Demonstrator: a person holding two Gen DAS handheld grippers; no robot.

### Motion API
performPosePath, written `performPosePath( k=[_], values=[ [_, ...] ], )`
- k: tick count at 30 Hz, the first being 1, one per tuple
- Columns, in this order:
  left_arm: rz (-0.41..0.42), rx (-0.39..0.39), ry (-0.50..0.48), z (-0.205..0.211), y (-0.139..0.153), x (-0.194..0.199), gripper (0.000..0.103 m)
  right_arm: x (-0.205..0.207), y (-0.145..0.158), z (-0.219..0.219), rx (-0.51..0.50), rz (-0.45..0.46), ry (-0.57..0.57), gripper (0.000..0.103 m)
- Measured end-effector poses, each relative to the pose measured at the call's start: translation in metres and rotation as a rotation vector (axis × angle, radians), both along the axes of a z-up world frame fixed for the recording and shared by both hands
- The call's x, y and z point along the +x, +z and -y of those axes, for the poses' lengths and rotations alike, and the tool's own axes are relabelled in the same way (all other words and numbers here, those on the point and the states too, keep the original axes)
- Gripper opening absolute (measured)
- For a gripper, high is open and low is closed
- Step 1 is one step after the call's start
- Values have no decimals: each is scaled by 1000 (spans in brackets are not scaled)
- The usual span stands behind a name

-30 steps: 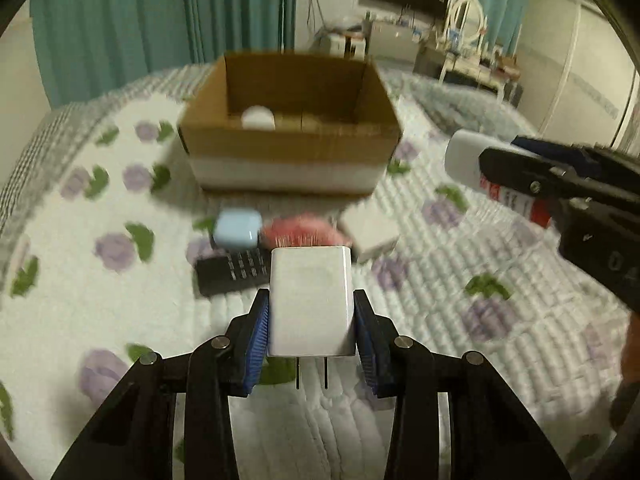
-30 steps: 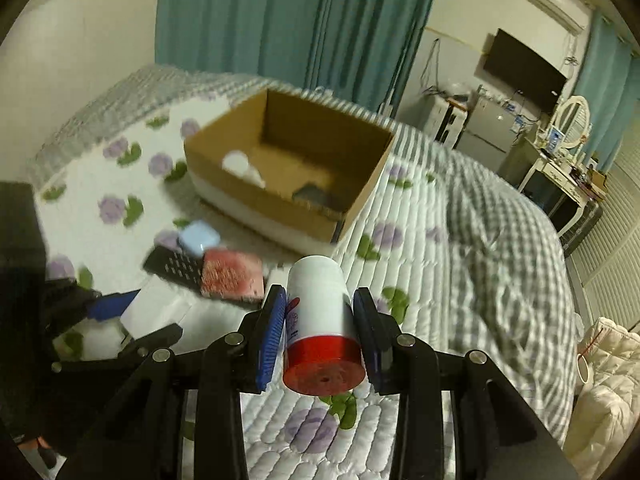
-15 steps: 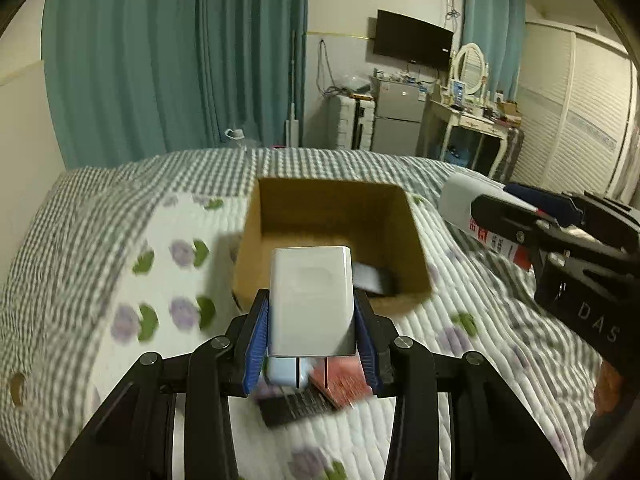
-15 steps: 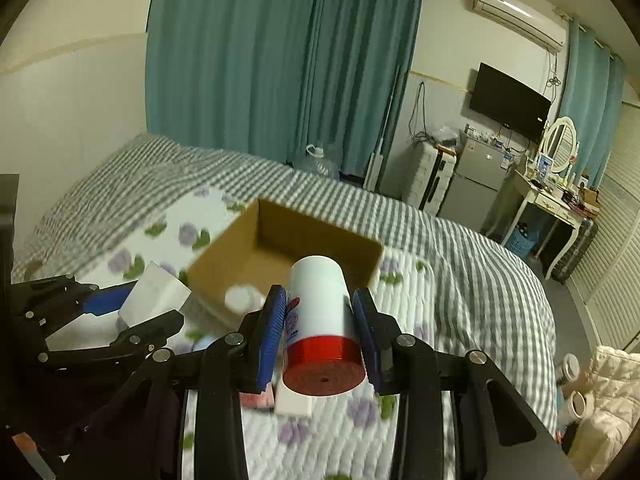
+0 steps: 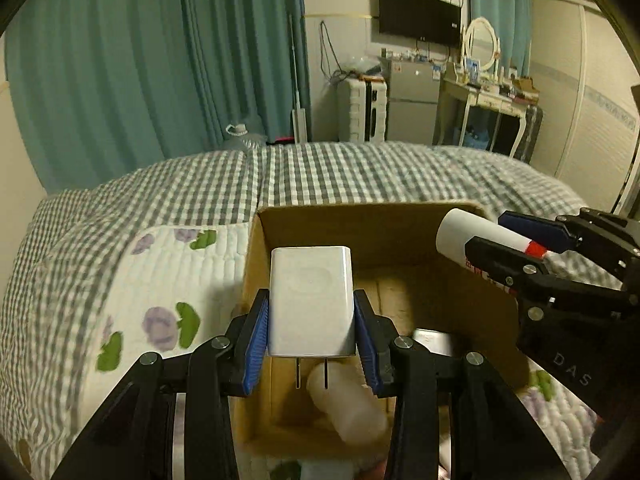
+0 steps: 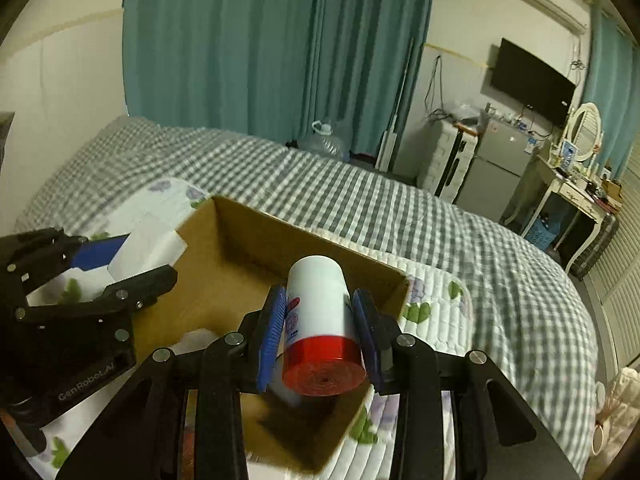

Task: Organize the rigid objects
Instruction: 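Carry the charger cube into the box with left tool while right tool drops the bottle in, then reach left tool to the blue earbuds case while right tool reaches the other charger cube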

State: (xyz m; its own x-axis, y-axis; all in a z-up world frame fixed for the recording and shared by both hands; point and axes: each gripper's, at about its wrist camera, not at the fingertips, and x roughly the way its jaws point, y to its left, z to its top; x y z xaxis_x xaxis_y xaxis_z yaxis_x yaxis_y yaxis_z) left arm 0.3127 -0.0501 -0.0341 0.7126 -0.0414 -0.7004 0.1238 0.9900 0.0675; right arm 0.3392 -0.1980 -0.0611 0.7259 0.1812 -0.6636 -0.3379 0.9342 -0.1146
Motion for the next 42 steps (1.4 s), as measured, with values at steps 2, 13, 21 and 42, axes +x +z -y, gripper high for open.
performPosePath(
  k=[2, 13, 21, 42],
  values=[
    [-25, 6, 4, 0, -15, 14, 40, 9, -9, 0, 9, -15, 10, 35],
    [-56, 11, -5, 5, -28, 10, 43, 17, -18, 31, 164, -74, -38, 55],
    [30, -6, -23, 0, 29, -60, 71, -56, 45, 58, 183, 22, -108, 72],
    [62, -62, 24, -47, 7, -184, 84, -182, -22, 13, 55, -83, -75, 94]
  ],
)
